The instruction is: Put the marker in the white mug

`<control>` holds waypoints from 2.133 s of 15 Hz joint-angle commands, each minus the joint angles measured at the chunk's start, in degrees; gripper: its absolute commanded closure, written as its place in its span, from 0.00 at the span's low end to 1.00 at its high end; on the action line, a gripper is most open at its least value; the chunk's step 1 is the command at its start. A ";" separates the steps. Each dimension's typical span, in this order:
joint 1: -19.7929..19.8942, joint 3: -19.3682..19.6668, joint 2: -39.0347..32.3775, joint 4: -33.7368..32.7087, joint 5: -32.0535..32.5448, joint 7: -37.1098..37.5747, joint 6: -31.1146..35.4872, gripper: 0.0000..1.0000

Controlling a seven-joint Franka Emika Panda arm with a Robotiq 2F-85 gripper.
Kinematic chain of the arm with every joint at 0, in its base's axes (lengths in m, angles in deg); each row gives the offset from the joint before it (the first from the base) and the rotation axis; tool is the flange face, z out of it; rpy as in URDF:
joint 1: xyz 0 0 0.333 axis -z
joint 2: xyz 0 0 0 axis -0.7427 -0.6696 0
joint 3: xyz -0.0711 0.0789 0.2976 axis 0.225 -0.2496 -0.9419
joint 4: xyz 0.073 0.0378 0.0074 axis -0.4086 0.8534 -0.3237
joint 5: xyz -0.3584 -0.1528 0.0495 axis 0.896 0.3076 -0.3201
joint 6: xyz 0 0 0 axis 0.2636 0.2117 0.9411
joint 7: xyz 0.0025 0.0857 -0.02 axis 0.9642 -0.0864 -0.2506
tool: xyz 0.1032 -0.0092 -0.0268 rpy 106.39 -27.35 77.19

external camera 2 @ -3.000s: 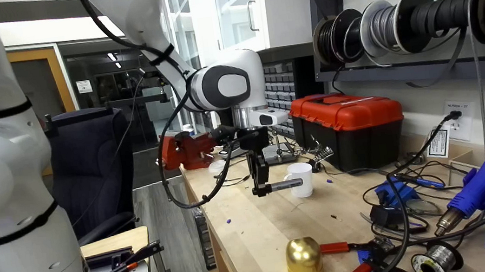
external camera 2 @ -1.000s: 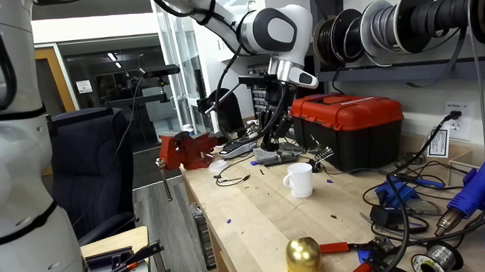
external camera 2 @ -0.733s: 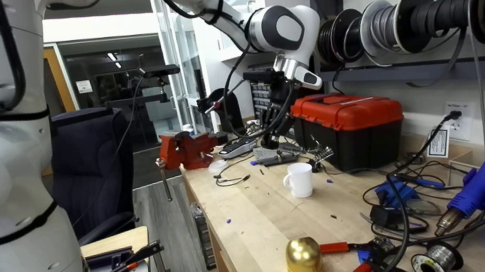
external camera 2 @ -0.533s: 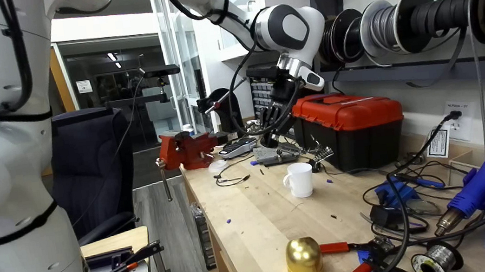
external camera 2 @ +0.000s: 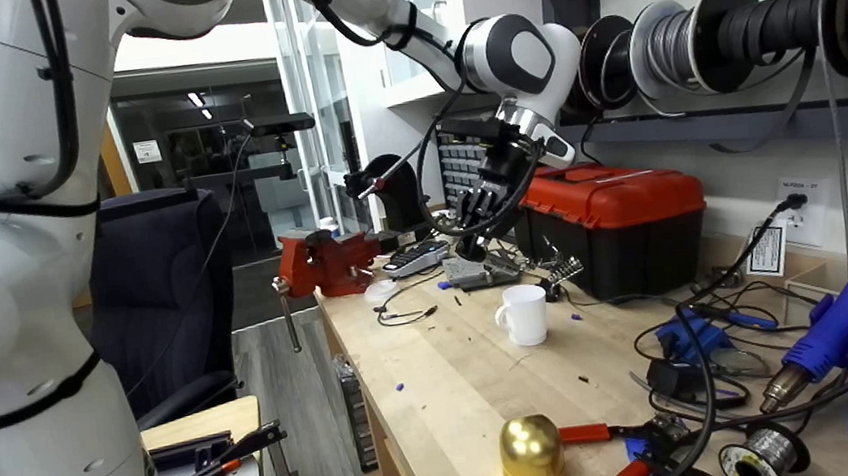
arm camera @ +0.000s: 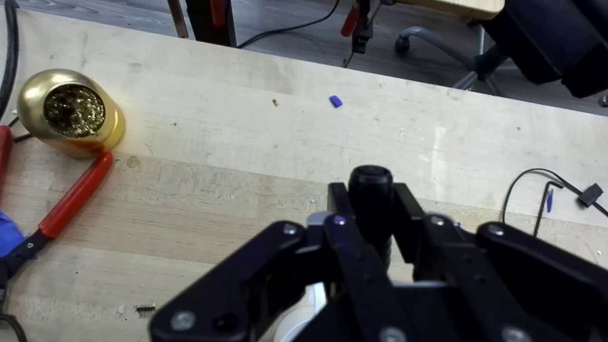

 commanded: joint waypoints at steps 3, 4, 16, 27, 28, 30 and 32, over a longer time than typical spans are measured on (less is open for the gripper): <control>0.48 -0.28 -2.94 -3.36 1.16 -2.11 -4.49 0.94; 0.47 -0.30 -3.32 -3.62 1.31 -2.40 -4.81 0.94; -0.50 -1.26 -9.11 -8.19 4.39 -6.76 -5.60 0.94; -2.96 -2.11 -17.79 -21.93 13.22 -11.50 -12.16 0.93; -3.08 -2.15 -18.21 -22.68 13.52 -11.66 -12.29 0.93; -3.30 -2.15 -18.72 -23.85 14.32 -12.31 -12.62 0.94; -3.60 -2.12 -19.14 -24.79 15.62 -13.32 -13.28 0.94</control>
